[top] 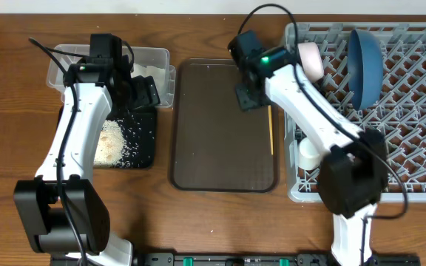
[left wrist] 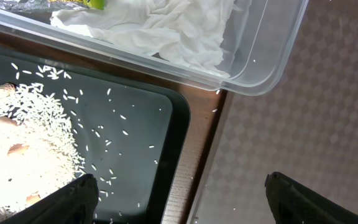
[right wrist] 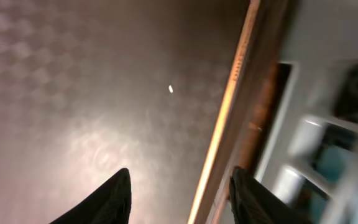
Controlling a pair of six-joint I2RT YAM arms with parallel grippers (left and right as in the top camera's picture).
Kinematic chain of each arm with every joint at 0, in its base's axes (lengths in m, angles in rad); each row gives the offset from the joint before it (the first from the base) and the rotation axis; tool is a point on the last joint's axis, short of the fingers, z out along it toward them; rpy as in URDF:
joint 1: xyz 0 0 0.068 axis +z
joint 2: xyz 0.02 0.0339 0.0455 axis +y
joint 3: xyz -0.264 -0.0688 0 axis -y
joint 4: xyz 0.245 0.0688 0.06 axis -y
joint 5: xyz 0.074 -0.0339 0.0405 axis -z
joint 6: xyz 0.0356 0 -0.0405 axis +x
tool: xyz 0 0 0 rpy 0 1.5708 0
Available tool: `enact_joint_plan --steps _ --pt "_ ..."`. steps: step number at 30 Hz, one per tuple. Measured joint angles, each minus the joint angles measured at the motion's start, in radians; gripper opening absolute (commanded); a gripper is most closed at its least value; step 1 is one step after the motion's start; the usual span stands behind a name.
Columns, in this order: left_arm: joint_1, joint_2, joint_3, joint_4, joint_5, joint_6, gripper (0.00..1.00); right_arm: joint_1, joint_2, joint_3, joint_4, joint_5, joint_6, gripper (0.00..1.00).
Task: Sort waste into correct bins and load items into the dishwasher rack
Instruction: 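Return the right gripper to the tray and grasp the second chopstick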
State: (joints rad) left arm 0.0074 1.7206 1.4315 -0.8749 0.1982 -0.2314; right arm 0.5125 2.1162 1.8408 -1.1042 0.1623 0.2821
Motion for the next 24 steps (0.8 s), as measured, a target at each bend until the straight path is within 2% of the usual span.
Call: enact_joint_plan --steps 8,13,24 --pt "0.000 0.000 0.000 0.000 0.000 0.000 0.89 0.000 0.080 0.000 0.019 0.065 0.060 0.53" --pt "0.000 0.000 0.000 0.000 0.000 0.000 0.88 0.000 0.123 0.000 0.024 0.109 0.079 0.60" --pt "0.000 0.000 0.000 0.000 0.000 0.000 0.89 0.000 0.200 0.000 0.026 0.150 0.101 0.58"
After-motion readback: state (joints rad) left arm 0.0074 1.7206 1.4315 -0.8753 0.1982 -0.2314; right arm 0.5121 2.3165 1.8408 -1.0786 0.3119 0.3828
